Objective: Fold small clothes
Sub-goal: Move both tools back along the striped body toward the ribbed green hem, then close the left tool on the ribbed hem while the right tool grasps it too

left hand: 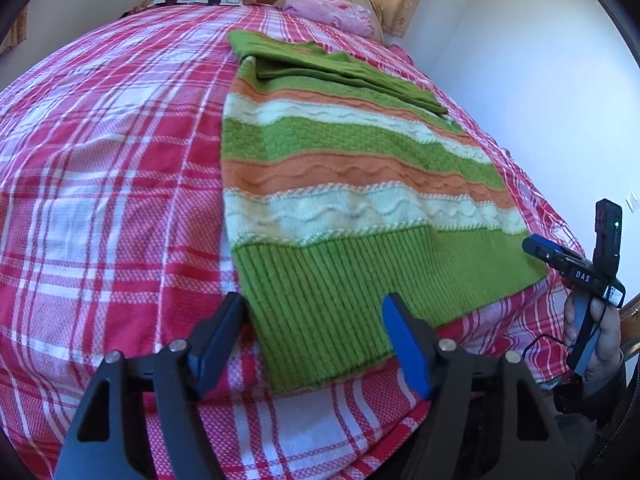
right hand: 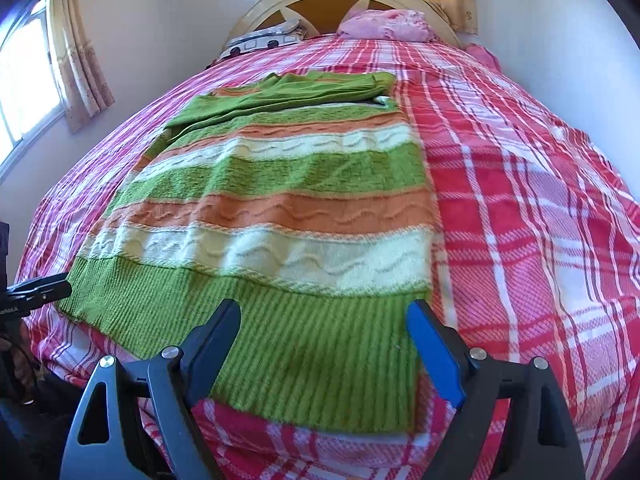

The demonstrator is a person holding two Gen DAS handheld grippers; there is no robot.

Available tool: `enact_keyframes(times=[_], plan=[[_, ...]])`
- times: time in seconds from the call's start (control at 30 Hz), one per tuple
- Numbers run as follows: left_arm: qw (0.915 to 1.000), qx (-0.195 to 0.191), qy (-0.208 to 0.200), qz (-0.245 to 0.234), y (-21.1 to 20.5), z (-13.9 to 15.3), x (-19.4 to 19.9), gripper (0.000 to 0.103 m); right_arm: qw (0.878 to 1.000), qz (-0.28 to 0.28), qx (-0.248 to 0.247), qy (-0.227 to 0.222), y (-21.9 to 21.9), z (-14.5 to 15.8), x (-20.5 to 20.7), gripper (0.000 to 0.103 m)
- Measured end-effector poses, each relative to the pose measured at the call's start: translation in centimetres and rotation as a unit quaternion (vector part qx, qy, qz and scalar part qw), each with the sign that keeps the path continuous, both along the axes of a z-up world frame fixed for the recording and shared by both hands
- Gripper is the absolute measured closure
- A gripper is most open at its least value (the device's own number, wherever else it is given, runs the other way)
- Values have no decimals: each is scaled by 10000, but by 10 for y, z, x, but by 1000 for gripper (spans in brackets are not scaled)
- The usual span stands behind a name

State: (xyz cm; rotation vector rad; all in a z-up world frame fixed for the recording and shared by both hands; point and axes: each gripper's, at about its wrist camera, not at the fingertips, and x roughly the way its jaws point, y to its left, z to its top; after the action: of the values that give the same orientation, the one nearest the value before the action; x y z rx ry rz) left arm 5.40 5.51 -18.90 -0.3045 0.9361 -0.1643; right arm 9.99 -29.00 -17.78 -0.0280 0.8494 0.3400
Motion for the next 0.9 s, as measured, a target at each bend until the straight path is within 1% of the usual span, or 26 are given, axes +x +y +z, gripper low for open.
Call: enact_keyframes(times=[0.07, 0.13, 0.2, 0.23, 0.43, 0.53, 0.6, 0.67, 0.73, 0.8, 0.83, 0.87, 0.9], plan=[[10000, 43, -37, 23, 0, -1, -1, 34, 10000, -52, 19, -2, -4, 0, 0, 17], [9999, 89, -56, 73, 2, -1, -1, 42, 9999, -120, 47, -12, -9, 1, 1, 17], [9999, 130, -68, 55, 3, -1, -1, 64, 9997, -229, 85, -52, -15, 3, 1, 17], [9998, 152, -58, 71, 4, -1, -1, 66, 9995, -295, 79, -67, -18, 4, 1, 17], [9998, 159, -98, 82, 5, -2, -2, 67, 9981, -600, 148, -50, -40, 4, 3, 17], [9998, 151, -105, 108, 6, -2, -2, 67, 9976, -590, 352, 23, -48, 2, 1, 17], [9998, 135, -113, 98, 4, -2, -1, 59, 9979, -485, 441, 9, -46, 2, -2, 18], [9998, 129, -137, 61, 3, -2, 0, 54, 9982, -358, 491, -23, -42, 4, -4, 18], [9998, 136, -151, 39, 1, -2, 0, 52, 9983, -239, 540, 0, -37, 3, -5, 22], [9998, 113, -173, 33, 1, -3, 0, 52, 9984, -165, 544, 54, -33, 0, -6, 32], [9998, 79, -179, 26, 2, -3, 0, 53, 9983, -117, 556, 107, -31, -2, -6, 35], [9998, 37, -170, 7, 3, -4, -1, 56, 9984, -93, 540, 107, -30, -3, -6, 36], [9999, 35, -163, -35, 2, -3, -1, 74, 9986, -74, 519, 106, -29, -3, -7, 39]])
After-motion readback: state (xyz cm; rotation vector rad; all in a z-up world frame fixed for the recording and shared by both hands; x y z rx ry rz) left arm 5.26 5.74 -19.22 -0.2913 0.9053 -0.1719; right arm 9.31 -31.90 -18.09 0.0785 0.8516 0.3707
